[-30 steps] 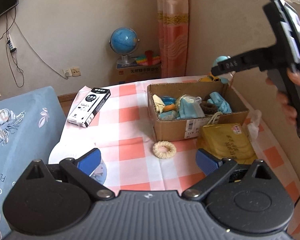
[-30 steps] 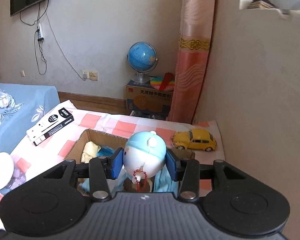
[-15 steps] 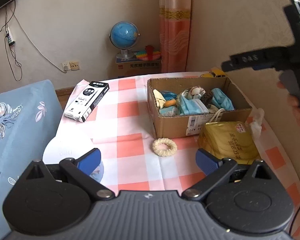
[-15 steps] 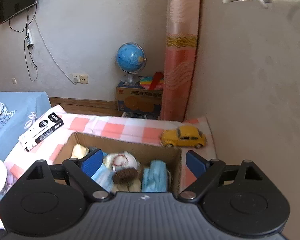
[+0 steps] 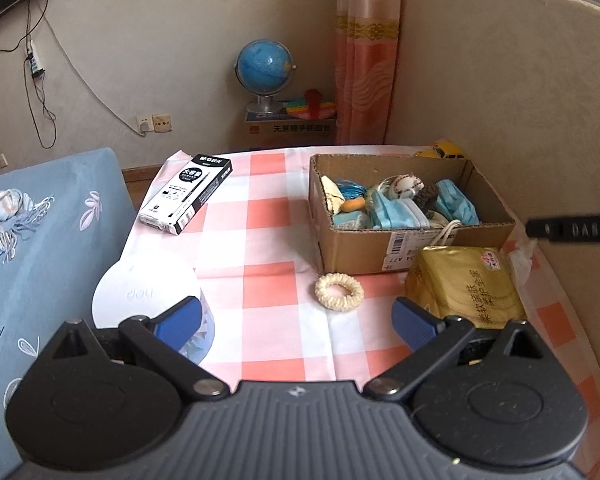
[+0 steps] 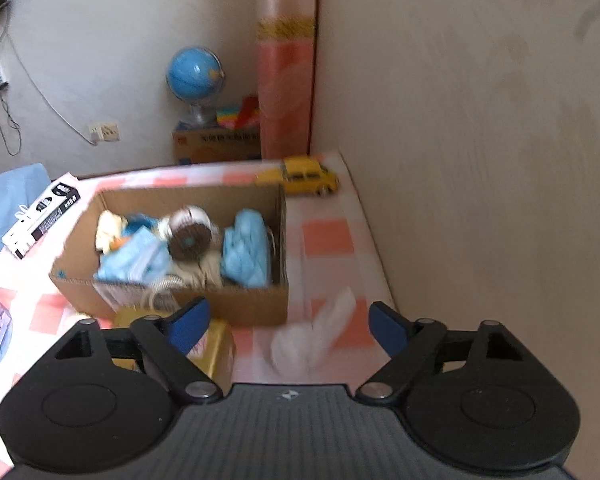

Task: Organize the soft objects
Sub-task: 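Move right tool toward the white cloth bunny, then lower right tool around the white cloth bunny while left tool approaches the cream scrunchie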

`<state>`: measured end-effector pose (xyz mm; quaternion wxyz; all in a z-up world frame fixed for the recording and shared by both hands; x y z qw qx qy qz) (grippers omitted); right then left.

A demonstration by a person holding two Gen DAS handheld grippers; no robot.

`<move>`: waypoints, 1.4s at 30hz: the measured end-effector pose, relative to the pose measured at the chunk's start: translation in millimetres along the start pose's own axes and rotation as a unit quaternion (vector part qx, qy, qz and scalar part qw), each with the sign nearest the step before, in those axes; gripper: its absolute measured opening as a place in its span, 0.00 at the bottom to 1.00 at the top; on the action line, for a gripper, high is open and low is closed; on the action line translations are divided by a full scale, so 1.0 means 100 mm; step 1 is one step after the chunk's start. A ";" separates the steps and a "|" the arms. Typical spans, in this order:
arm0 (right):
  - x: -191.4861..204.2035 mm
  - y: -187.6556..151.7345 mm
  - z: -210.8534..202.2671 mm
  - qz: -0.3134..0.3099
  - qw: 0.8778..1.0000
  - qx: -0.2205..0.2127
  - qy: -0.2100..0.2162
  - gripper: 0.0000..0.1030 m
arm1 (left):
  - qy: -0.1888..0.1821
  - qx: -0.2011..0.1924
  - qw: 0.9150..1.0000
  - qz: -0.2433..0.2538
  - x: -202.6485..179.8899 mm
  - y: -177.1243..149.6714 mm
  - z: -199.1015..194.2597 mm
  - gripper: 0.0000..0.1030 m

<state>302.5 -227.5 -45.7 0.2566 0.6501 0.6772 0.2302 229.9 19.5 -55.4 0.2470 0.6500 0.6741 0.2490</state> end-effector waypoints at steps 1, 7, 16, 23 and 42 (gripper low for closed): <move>-0.02 -0.05 0.02 0.007 1.000 0.008 0.002 0.82 | 0.000 0.001 1.000 -0.001 0.00 0.00 0.00 0.98; -0.10 -0.20 0.18 0.047 0.997 0.050 0.018 0.73 | 0.004 0.003 1.000 -0.005 0.02 -0.01 0.03 0.98; -0.15 -0.23 0.50 0.087 0.992 0.087 0.037 0.63 | 0.001 0.014 1.000 -0.007 0.04 -0.02 0.15 0.98; -0.19 -0.20 0.68 0.109 0.989 0.095 0.044 0.60 | -0.002 0.024 1.000 -0.013 0.05 -0.05 0.26 0.98; -0.20 -0.29 0.61 0.104 0.990 0.091 0.042 0.32 | -0.010 0.028 0.999 -0.015 0.04 -0.08 0.26 0.98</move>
Point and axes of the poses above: each gripper's, at about its wrist camera, not at the fingertips, and z roughly the way its jaws point, x to its left, y to its top, the point moved 8 cm from there along z, roughly the way its jaws point, and after that the axes turned 4 degrees about x, right-handed, at the moved point
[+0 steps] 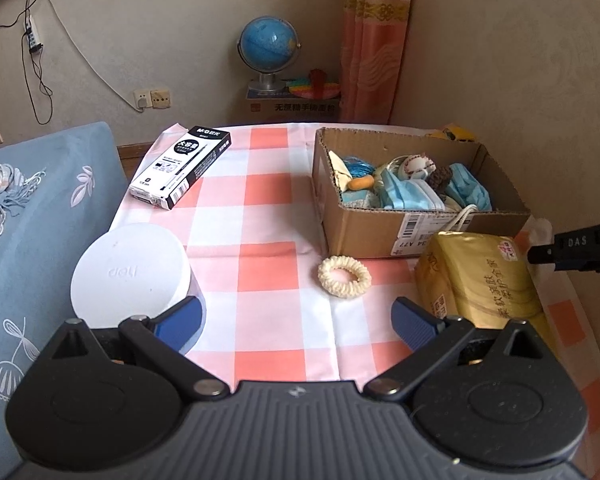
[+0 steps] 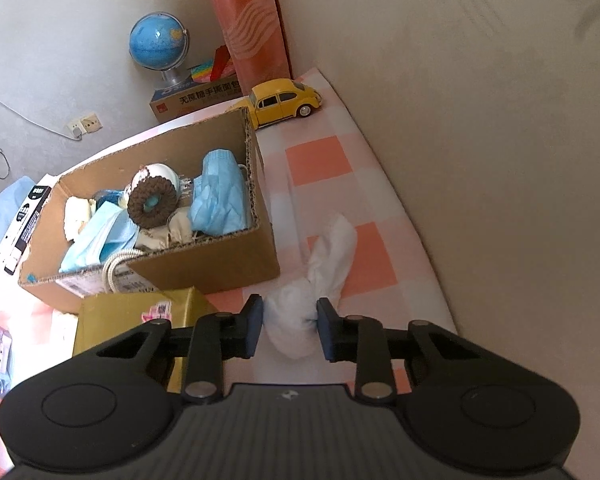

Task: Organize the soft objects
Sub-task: 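Lower right tool around the white cloth bunny while left tool approaches the cream scrunchie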

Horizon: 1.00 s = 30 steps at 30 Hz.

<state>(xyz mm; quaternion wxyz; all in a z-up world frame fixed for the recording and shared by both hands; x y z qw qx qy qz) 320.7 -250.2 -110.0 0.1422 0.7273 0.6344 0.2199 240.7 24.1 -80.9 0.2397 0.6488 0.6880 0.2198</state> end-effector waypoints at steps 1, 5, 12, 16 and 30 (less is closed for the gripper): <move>0.00 -0.02 -0.02 -0.001 1.000 -0.001 -0.001 0.32 | 0.000 0.000 1.000 0.000 0.00 0.00 0.00 0.98; -0.03 -0.10 -0.14 -0.003 1.000 -0.004 -0.007 0.32 | -0.001 -0.003 1.000 0.007 -0.04 0.00 -0.03 0.98; -0.06 -0.32 -0.35 -0.033 0.999 -0.016 -0.033 0.33 | -0.001 -0.005 1.000 0.008 -0.05 0.02 0.02 0.98; -0.07 -0.45 -0.35 -0.053 0.997 -0.016 -0.051 0.33 | 0.001 -0.004 1.000 0.009 -0.04 0.02 0.11 0.98; -0.08 -0.58 -0.31 -0.071 0.996 -0.043 -0.028 0.56 | -0.011 -0.003 1.000 0.014 -0.08 0.07 0.46 0.95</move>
Point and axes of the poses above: each gripper's, at about its wrist camera, not at the fingertips, and z roughly the way its jaws point, x to its left, y to its top, the point moved 8 cm from there along z, roughly the way its jaws point, and after that the axes turned 4 degrees about x, right-handed, at the moved point
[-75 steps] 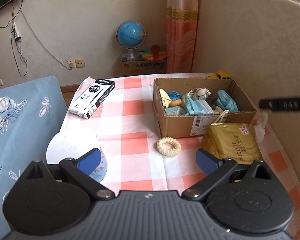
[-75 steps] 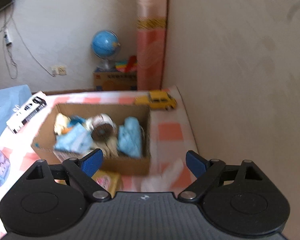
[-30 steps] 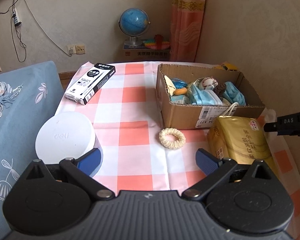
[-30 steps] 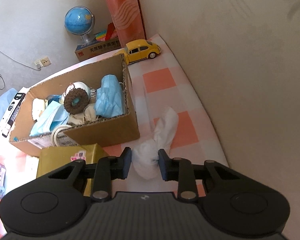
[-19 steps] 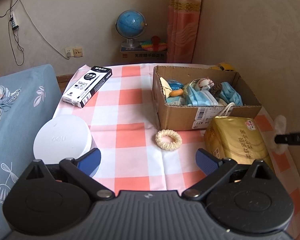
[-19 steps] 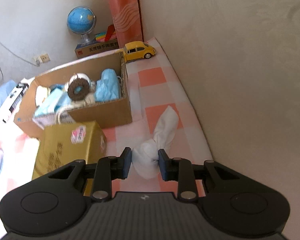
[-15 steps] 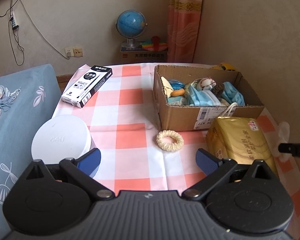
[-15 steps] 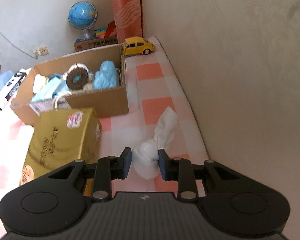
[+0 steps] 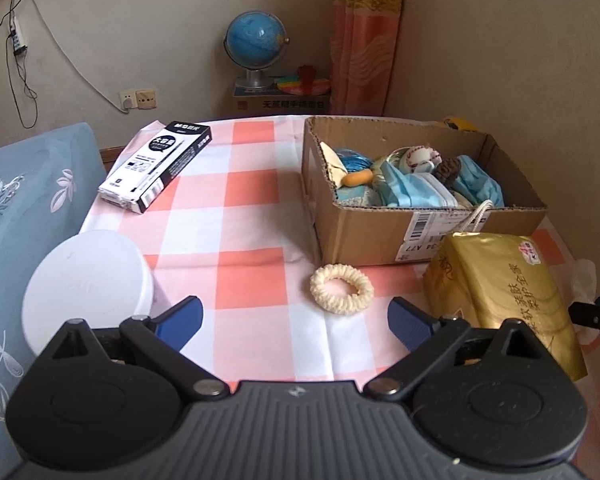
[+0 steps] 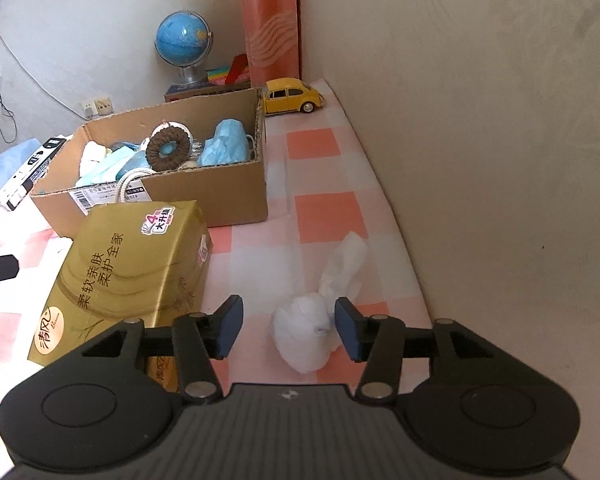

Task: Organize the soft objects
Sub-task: 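Lower right tool around the white cloth bunny while left tool approaches the cream scrunchie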

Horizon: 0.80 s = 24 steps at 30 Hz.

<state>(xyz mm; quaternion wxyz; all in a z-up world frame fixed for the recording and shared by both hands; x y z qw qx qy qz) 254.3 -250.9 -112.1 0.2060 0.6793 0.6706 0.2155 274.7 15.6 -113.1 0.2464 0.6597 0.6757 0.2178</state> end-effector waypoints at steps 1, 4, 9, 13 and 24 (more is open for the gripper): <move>0.00 0.00 0.00 -0.002 1.000 -0.002 -0.001 0.58 | -0.001 0.000 1.000 0.001 -0.01 0.00 0.02 0.95; -0.02 -0.02 0.00 0.000 1.000 -0.005 -0.002 0.62 | -0.011 0.000 1.000 0.004 -0.05 0.02 0.09 0.93; -0.03 -0.08 0.01 -0.006 1.000 0.001 -0.007 0.63 | -0.018 -0.001 1.000 0.009 -0.11 0.04 0.22 0.91; -0.03 -0.12 0.05 -0.016 1.000 0.006 -0.012 0.63 | -0.019 0.004 1.000 0.006 -0.11 0.05 0.33 0.87; -0.03 -0.16 0.15 -0.022 0.999 0.018 -0.016 0.67 | -0.026 0.023 0.999 0.016 -0.16 0.02 0.58 0.80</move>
Point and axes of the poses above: each gripper's, at about its wrist camera, not at the fingertips, and z roughly the way its jaws point, x to its left, y to its top, the point moved 8 cm from there along z, roughly the way its jaws point, and after that the axes turned 4 degrees about x, right-handed, at the moved point
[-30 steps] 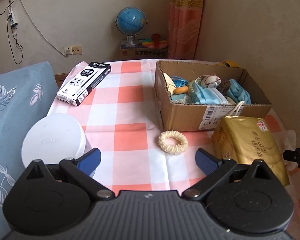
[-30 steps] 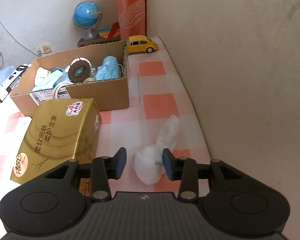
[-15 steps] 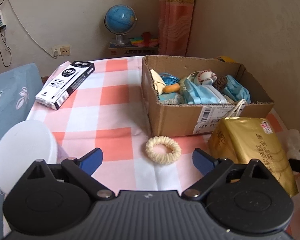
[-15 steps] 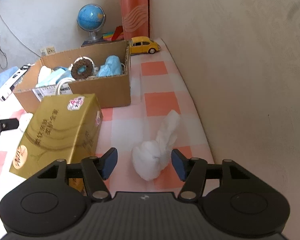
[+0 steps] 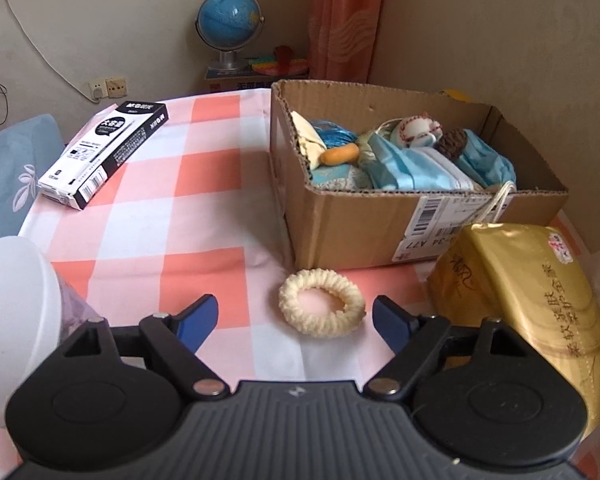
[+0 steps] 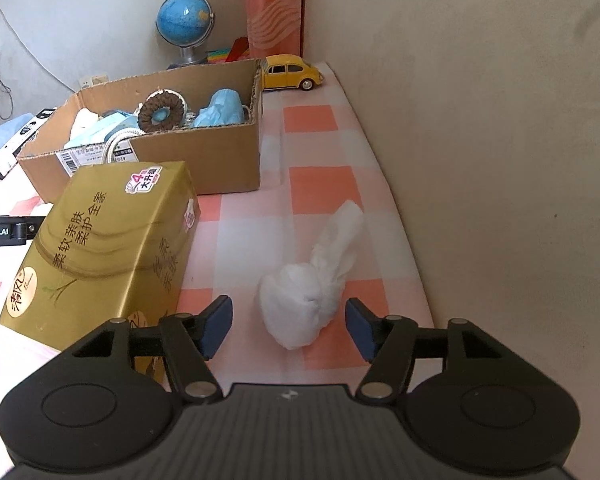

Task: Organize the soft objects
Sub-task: 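Lower right tool around the white cloth bunny while left tool approaches the cream scrunchie, then close right tool on the bunny while left tool grasps the cream scrunchie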

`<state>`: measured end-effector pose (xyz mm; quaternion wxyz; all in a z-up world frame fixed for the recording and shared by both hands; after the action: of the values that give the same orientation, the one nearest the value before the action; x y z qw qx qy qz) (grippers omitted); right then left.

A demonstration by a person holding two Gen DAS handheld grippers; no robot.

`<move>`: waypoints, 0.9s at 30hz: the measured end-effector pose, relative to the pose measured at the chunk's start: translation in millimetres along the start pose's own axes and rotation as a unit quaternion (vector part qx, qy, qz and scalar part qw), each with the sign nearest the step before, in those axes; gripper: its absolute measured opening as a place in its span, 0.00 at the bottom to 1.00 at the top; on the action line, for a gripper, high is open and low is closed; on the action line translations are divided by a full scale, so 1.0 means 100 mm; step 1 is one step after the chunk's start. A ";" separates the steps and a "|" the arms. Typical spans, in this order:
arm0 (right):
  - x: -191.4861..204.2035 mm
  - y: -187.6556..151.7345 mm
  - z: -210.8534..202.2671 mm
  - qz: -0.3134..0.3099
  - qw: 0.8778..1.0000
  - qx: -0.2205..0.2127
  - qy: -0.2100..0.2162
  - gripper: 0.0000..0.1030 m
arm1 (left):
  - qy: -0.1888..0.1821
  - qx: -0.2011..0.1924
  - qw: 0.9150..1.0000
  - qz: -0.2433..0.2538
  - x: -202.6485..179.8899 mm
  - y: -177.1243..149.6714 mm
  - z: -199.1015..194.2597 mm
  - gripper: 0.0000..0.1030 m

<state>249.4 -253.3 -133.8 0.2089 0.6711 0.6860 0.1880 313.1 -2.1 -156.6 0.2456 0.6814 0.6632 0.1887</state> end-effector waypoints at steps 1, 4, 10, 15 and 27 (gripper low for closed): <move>0.01 0.00 0.00 -0.002 1.000 0.000 -0.001 0.67 | 0.001 0.000 1.000 0.001 0.00 0.00 0.01 0.80; 0.01 -0.01 0.02 -0.003 1.000 0.001 -0.002 0.68 | -0.002 0.001 1.000 0.004 -0.02 0.00 0.05 0.78; 0.00 -0.02 0.05 -0.002 1.000 0.003 -0.004 0.69 | 0.005 -0.008 1.000 0.014 -0.04 0.03 0.07 0.70; -0.01 -0.02 0.06 0.000 1.000 0.004 -0.005 0.71 | 0.004 -0.011 1.000 0.016 -0.06 0.05 0.05 0.53; -0.03 0.01 0.09 0.005 1.000 -0.008 -0.009 0.74 | 0.001 -0.012 1.000 0.011 -0.04 0.06 -0.07 0.42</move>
<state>255.4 -256.1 -140.5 0.2190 0.6749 0.6791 0.1884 314.2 -5.5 -147.2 0.2506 0.6854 0.6538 0.2001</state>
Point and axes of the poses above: each gripper's, at about its wrist camera, not at the fingertips, and z roughly the way its jaws point, x to its left, y to its top, the point moved 8 cm from there along z, roughly the way its jaws point, and after that the axes turned 4 degrees about x, right-handed, at the moved point
